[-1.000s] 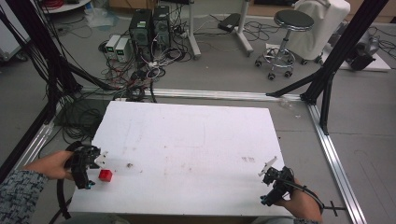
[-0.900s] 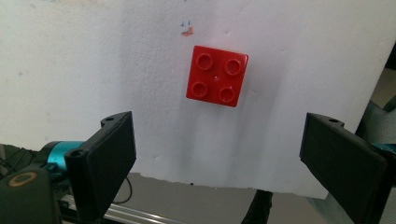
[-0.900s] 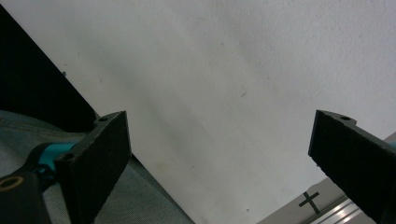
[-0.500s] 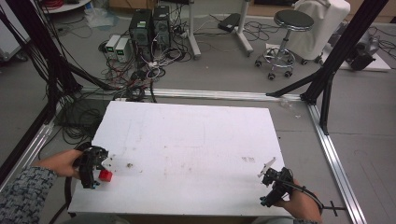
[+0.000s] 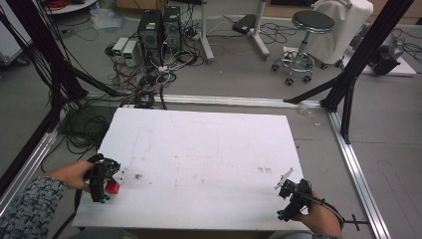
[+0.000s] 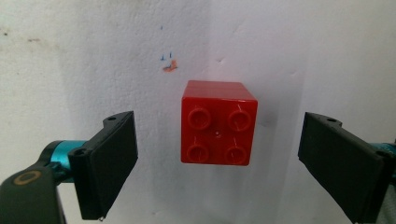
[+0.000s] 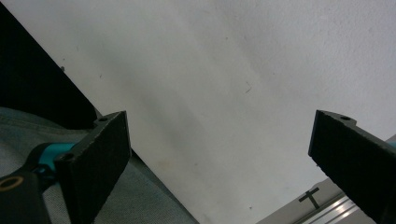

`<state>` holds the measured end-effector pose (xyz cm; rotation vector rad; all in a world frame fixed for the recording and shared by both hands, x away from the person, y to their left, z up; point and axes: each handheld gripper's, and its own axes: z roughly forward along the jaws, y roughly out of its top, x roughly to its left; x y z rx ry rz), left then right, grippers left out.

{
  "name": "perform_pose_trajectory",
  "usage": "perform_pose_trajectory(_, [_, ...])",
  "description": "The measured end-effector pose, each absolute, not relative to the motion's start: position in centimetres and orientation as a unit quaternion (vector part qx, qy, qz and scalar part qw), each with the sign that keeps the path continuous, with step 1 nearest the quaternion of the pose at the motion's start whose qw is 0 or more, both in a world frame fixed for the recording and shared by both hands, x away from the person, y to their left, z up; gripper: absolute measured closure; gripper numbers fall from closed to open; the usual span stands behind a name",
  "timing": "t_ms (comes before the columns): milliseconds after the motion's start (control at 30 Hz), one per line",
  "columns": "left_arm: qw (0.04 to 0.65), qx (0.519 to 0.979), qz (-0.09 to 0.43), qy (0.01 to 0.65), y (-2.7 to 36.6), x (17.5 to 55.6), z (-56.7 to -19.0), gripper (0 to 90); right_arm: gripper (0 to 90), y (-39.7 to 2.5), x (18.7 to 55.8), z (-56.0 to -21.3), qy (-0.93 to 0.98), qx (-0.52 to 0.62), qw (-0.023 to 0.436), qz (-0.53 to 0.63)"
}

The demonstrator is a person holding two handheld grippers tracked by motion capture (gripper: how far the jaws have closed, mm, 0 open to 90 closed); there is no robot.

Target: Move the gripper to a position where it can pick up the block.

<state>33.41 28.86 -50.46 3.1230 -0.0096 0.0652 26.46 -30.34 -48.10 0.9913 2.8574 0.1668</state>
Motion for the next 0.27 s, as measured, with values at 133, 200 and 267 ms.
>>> perform_pose_trajectory(133, [0.009,1.0,0.019,0.002,28.95,33.39,-50.53,12.4,5.0,-30.22,26.47,-48.03,0.942,0.326,0.056,0.054])
perform_pose_trajectory(200, [0.011,1.0,0.02,0.003,28.97,33.33,-50.55,12.3,5.0,-30.15,26.46,-47.99,0.942,0.325,0.057,0.053])
perform_pose_trajectory(267, [0.011,1.0,0.017,0.003,28.97,33.29,-50.53,12.3,5.0,-30.09,26.48,-47.91,0.943,0.324,0.058,0.053])
